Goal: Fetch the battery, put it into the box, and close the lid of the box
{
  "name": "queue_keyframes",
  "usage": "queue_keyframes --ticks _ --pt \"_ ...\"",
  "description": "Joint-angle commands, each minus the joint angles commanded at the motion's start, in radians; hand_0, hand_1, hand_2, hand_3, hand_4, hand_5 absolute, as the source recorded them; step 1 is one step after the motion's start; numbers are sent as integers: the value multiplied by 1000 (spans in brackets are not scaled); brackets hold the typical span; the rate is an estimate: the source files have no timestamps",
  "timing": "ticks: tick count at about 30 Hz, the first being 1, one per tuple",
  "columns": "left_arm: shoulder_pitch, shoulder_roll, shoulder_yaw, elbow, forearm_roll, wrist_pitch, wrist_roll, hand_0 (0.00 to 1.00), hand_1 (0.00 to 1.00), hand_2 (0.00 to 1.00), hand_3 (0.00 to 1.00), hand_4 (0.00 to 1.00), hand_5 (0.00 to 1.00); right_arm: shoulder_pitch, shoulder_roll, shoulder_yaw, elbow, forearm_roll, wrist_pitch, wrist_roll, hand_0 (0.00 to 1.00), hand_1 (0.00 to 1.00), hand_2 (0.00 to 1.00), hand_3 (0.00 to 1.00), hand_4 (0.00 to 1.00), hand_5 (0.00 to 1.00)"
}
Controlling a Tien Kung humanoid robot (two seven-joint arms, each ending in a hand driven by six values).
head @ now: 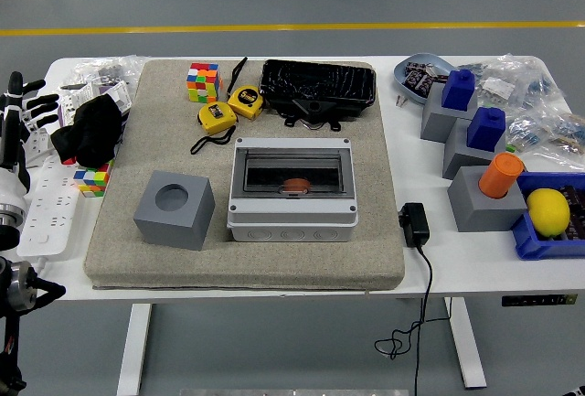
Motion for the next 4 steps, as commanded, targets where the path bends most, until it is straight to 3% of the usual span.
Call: queue_keyframes --ticks 4 --pt "0 0 -3 -1 0 -1 -3 594 664 611 687 970 968 0 -1 -1 0 -3 4 -1 862 687 523 382 749 86"
